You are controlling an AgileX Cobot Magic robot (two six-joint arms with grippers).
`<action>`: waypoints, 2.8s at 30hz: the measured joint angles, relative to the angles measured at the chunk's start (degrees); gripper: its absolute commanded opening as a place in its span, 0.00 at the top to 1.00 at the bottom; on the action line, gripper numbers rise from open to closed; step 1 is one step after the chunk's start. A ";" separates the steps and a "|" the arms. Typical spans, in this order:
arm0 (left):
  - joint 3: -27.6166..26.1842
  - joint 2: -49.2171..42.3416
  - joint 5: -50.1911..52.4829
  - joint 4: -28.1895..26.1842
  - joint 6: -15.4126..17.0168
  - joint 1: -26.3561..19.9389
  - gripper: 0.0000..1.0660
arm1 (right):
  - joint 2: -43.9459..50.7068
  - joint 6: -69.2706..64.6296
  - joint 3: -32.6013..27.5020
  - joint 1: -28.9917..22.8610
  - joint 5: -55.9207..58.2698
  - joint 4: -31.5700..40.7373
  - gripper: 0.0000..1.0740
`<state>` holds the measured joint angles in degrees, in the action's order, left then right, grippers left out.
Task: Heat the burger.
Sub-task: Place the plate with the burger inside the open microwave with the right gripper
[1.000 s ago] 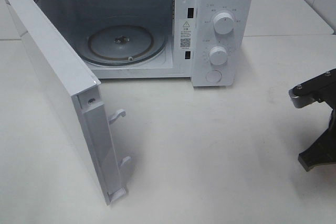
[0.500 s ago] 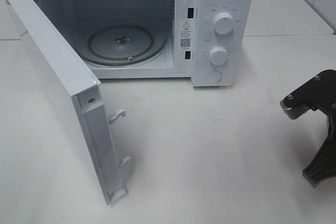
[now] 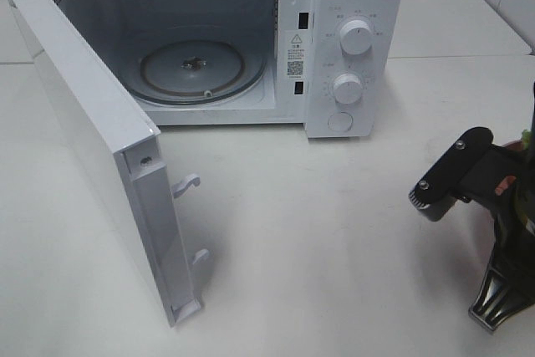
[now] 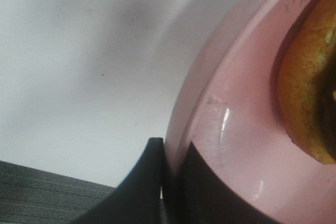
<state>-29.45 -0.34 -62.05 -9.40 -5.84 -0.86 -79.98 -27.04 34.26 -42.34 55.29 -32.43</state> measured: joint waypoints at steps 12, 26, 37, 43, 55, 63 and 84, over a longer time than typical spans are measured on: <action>0.00 0.00 0.00 0.00 0.00 0.00 0.06 | 0.06 5.21 0.00 -8.19 1.26 -2.18 1.00; 0.00 0.00 0.00 0.00 0.00 0.00 0.06 | 0.06 16.90 0.00 -10.31 -3.09 -3.50 1.00; 0.00 0.00 0.00 0.00 0.00 0.00 0.06 | 0.06 24.75 0.00 -10.31 -9.34 -5.39 1.00; 0.00 0.00 0.00 0.00 0.00 0.00 0.06 | 0.06 30.94 0.00 -10.31 -12.72 -5.61 1.00; 0.00 0.00 0.00 0.00 0.00 0.00 0.06 | 0.06 35.70 -0.17 -10.31 -16.62 -7.62 1.00; 0.00 0.00 0.00 0.00 0.00 0.00 0.06 | 0.06 43.54 -0.11 -10.31 -17.65 -7.96 1.00; 0.00 0.00 0.00 0.00 0.00 0.00 0.06 | 7.85 64.23 2.23 -10.31 -16.50 0.06 1.00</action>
<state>-29.45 -0.34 -62.05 -9.40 -5.84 -0.86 -72.14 37.18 36.50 -52.65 38.79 -32.37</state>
